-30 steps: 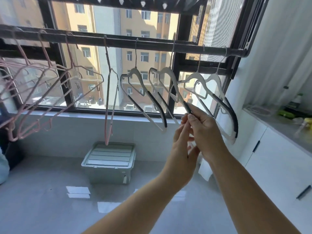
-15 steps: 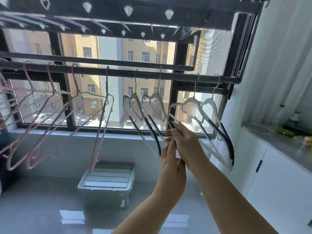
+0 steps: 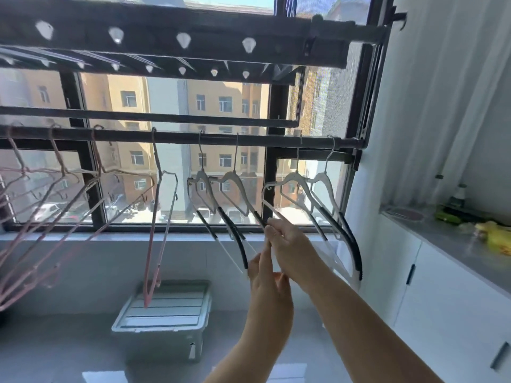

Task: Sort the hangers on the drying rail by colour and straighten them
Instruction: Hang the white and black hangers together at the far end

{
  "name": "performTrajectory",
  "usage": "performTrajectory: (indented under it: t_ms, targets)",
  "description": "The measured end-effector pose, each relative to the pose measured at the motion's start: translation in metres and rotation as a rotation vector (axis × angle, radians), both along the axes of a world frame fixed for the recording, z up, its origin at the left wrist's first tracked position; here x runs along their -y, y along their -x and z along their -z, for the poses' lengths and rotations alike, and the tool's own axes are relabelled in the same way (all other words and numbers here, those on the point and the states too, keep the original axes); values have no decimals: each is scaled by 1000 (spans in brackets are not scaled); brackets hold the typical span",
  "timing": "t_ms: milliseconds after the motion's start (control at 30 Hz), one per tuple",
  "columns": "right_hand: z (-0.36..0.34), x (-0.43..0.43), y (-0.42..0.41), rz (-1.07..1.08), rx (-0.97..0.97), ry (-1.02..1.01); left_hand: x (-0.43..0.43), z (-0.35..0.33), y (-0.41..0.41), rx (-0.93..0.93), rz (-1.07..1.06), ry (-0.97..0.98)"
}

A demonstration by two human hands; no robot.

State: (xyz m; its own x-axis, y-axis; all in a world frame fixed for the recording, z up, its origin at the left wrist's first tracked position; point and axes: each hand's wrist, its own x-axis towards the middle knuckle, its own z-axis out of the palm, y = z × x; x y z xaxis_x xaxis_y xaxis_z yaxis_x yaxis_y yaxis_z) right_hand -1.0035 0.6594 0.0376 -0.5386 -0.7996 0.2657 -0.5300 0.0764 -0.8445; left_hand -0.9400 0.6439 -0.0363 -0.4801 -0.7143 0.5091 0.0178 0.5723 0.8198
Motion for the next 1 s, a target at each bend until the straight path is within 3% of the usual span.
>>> performTrajectory:
  t_ms: [133,233,300,433,600,1000]
  targets:
    - [-15,-37,2,97,-440,61,-17,4,-12,21,-58,26]
    - [-33,-60,20,214,-526,91,-35,4,-15,-17,-174,200]
    - [-35,-62,36,246,-466,-27,-43,5,-9,-87,-143,282]
    - [-19,-57,45,214,-302,-183,-53,-4,2,-27,112,204]
    - [-2,-46,38,192,-120,-84,-44,-3,14,93,188,137]
    - [-9,-9,25,128,203,207,-19,-3,-1,98,248,225]
